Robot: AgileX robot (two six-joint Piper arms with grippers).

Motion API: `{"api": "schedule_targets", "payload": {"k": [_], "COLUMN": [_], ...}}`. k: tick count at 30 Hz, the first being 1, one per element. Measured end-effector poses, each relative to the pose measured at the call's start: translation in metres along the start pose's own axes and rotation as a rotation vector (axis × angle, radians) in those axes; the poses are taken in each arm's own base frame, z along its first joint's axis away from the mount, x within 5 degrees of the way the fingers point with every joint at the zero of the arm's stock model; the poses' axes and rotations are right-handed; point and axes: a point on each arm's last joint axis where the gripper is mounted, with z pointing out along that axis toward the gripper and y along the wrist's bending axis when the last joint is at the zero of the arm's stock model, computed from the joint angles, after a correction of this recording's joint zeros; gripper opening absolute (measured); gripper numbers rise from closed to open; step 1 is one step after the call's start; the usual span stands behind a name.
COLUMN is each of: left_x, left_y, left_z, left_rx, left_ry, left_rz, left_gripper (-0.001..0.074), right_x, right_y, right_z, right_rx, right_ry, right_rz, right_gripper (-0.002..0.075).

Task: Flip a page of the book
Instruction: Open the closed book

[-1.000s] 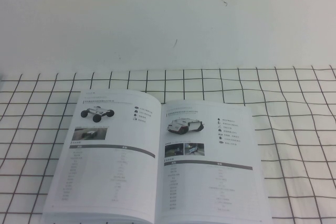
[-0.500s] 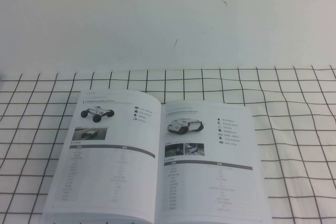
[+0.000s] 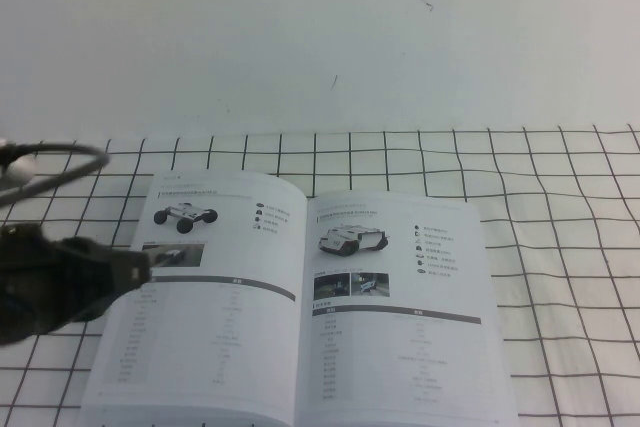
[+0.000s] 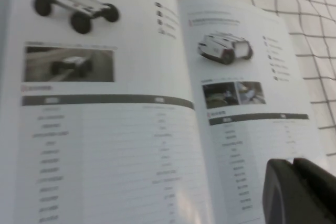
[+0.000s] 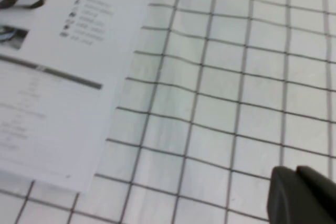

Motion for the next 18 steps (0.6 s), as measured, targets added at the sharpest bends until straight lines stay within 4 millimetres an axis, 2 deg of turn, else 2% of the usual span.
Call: {"api": "schedule_targets", "payload": {"k": [4,8,13,18], "left_x": [-0.021,-0.027,-0.017,-0.005], "left_y": [-0.004,-0.004,-0.003,0.002], "left_z": [0.037,0.078,0.122,0.151], "left_rx": [0.128,0.139,0.106,0.055], "left_ry": [0.122,0.221,0.333,0.384], "left_rz": [0.004,0.035,0.092,0.131], "left_gripper": [-0.0001,-0.0001,-0.0001,-0.0001], "right_x": [-0.010,-0.017,-0.018,-0.021], "right_y": [0.010,0.015,0.017,0.025], "right_z": [0.014,0.034,0.063,0.081], "right_rx": [-0.158,-0.274,-0.374,-0.505], "right_ry": [0.068,0.113,0.193,0.190], "right_rz": [-0.046,-0.057,-0.055,-0.037], "right_gripper": [-0.0002,-0.0002,-0.0002,-0.0002]}}
